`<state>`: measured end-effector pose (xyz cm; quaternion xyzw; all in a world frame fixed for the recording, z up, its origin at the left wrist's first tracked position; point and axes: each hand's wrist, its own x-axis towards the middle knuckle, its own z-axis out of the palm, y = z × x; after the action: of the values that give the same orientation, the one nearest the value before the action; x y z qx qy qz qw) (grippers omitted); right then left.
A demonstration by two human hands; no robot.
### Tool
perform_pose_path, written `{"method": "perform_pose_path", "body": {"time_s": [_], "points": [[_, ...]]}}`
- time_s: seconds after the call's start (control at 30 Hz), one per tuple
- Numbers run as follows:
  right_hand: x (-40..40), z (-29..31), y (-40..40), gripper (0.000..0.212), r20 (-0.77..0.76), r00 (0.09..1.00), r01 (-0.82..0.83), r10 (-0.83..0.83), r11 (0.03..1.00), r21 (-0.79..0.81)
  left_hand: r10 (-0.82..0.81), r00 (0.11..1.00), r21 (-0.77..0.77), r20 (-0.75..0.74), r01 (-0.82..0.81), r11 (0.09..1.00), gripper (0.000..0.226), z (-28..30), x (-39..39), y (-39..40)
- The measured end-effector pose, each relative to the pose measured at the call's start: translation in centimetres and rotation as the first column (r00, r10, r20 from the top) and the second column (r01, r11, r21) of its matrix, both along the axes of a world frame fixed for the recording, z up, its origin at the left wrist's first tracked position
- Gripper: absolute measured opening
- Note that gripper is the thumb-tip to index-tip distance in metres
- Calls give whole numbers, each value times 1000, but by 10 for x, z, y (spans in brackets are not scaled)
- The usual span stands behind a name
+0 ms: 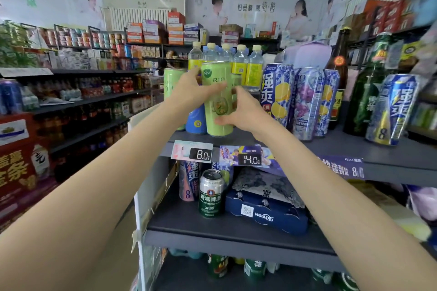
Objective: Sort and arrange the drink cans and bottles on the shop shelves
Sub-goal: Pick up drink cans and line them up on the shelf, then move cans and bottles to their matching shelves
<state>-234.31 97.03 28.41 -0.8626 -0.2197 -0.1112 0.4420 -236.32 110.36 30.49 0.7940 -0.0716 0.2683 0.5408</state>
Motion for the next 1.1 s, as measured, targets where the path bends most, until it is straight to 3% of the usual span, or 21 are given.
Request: {"method": "perform_pose_path", "body": {"time_s": [0.1, 0.23, 0.33, 0.4, 0.47, 0.53, 0.6, 0.7, 0.8, 0.97, 1.1], "points": [[11, -4, 5, 77, -38, 991, 127, -130, 988, -91, 129, 989, 85, 68, -134, 987, 56, -7, -2, 8], [28, -9, 17, 84, -100, 972, 204, -213, 975, -88, 204, 979, 104, 3, -203, 974, 44, -33, -6, 20], [32, -13, 25, 77, -89, 965, 240, -247, 967, -80, 244, 969, 115, 30, -246, 963, 40, -50, -12, 28], [23, -12, 23, 67, -20, 965, 260, -262, 962, -90, 276, 957, 103, 89, -285, 953, 39, -62, -18, 32], [1, -10, 12, 53, 160, 957, 250, -241, 967, -44, 314, 929, 63, 198, -332, 941, 36, -79, -30, 32], [-39, -15, -10, 43, 317, 933, 179, -172, 984, 9, 334, 880, 13, 337, -359, 933, 33, -104, -49, 25], [-81, -34, -41, 37, 370, 926, 88, -80, 996, -3, 333, 858, 0, 391, -362, 932, 31, -140, -73, 9], [-127, -82, -100, 32, 274, 960, -28, 49, 996, -79, 258, 919, 63, 297, -288, 956, 32, -208, -100, -22], [-141, -147, -157, 34, 108, 989, -78, 100, 979, -187, 210, 972, 154, 107, -225, 962, 35, -291, -110, -56], [-128, -286, -254, 31, -82, 997, -20, -1, 966, -257, 182, 961, 177, -210, -145, 973, 32, -423, -114, -140], [-105, -391, -325, 28, -126, 972, 175, -199, 969, -175, 142, 958, 179, -249, -98, 979, 34, -479, -81, -215]]}}
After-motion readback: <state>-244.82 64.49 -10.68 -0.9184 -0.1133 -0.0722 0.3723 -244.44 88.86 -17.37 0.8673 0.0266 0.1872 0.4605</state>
